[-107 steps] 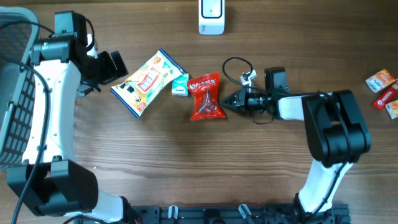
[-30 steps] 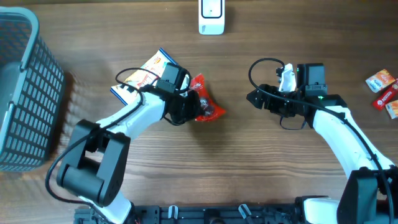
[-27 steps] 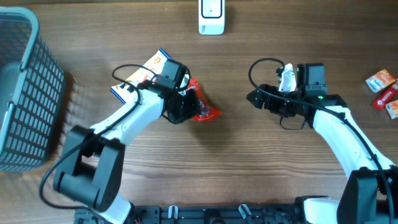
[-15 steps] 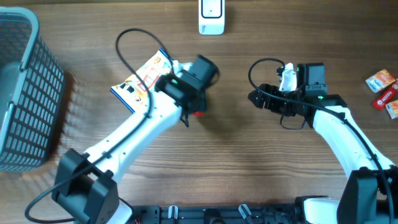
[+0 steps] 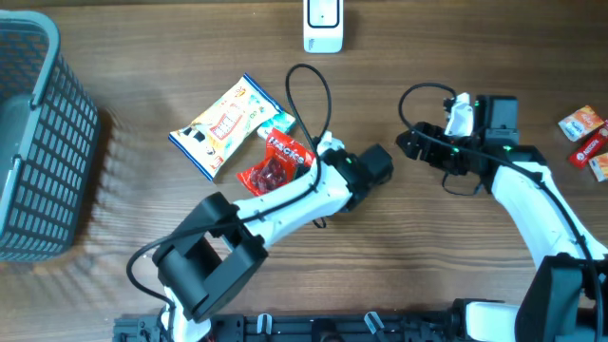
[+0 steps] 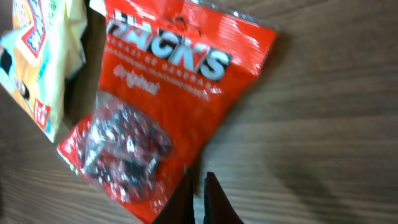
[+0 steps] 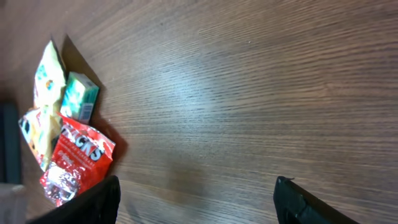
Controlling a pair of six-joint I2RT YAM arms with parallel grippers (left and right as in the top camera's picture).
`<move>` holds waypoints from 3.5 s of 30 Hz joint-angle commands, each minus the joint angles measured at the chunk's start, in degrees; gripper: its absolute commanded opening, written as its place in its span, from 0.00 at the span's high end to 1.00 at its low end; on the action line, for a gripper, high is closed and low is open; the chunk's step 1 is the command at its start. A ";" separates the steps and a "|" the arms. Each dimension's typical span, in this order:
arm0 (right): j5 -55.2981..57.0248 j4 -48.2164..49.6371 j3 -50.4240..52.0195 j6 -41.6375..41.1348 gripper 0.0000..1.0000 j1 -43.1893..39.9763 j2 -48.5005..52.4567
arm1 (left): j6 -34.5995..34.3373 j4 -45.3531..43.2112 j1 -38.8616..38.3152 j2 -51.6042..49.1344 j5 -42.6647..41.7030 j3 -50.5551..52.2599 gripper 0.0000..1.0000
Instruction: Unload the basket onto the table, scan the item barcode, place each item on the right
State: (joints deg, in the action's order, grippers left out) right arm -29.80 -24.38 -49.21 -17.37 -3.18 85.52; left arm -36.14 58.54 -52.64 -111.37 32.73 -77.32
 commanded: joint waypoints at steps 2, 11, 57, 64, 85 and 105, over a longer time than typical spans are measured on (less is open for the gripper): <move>-3.69 -0.85 -0.35 2.34 0.20 -0.33 -0.72 | -4.85 0.04 4.68 6.23 -5.05 -4.57 0.85; -3.72 -2.27 -0.35 2.45 0.19 -0.33 -0.72 | 2.49 4.00 26.05 12.46 -36.11 -4.63 0.00; -10.97 -4.13 -0.35 3.85 0.20 -0.33 -0.72 | 14.69 -33.27 45.72 12.50 -67.58 27.39 0.96; -10.97 -3.23 -0.35 3.85 0.20 -0.33 -0.72 | 14.75 -29.33 44.00 22.12 -65.33 25.68 0.96; -13.64 -3.78 -1.40 4.15 0.21 -8.22 -0.72 | 3.02 -23.21 0.81 19.71 4.48 24.48 0.96; -24.09 -7.80 -1.68 9.90 0.25 -18.23 -0.72 | 4.46 -29.99 -0.92 14.49 8.50 20.41 0.96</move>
State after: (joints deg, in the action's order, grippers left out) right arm -52.31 -31.99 -49.34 -8.88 -21.37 85.52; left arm -32.14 29.87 -52.64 -93.76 50.28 -55.94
